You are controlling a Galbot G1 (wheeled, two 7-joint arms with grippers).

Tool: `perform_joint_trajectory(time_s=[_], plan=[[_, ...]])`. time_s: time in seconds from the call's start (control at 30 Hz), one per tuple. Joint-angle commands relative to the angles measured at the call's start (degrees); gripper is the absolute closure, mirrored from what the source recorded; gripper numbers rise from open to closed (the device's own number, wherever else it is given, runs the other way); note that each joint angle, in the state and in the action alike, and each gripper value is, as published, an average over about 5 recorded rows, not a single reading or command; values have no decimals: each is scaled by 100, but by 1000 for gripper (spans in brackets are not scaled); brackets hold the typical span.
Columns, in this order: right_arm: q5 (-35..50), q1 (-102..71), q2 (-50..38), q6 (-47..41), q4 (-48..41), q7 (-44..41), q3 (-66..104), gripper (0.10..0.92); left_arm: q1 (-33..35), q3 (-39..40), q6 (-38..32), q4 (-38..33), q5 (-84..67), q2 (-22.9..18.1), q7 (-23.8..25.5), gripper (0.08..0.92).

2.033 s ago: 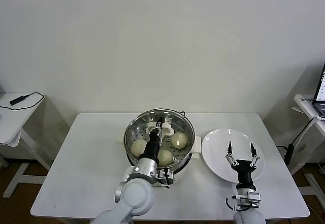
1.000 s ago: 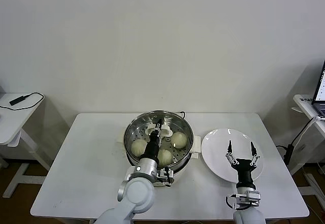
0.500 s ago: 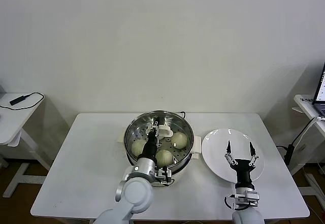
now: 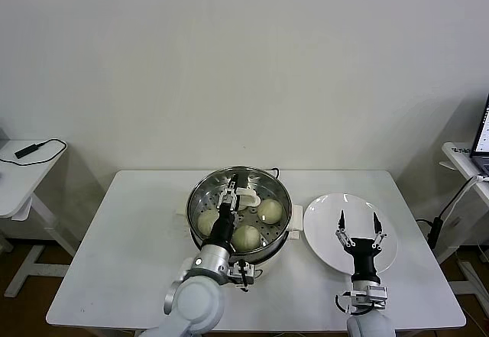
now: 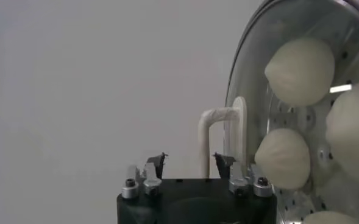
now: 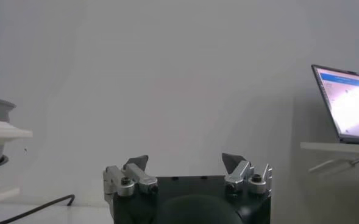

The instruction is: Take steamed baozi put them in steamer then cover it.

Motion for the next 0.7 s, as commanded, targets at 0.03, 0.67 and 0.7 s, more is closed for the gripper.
perform_joint_trajectory(time_s=[0.03,0.67,0.7], plan=[[-10,26,1,-8,6,5,-16,203,426,-59,7,-939,-208,291,103,263],[1129,-77,-384,-702,260,-212,-138,203,393,-2977,-1389,-261,-5726,532,-2379,177],[1232,-84,-417,-769,274,-227,-159,203,381,-3097,-1772,62,-6160,532,-2489,177]])
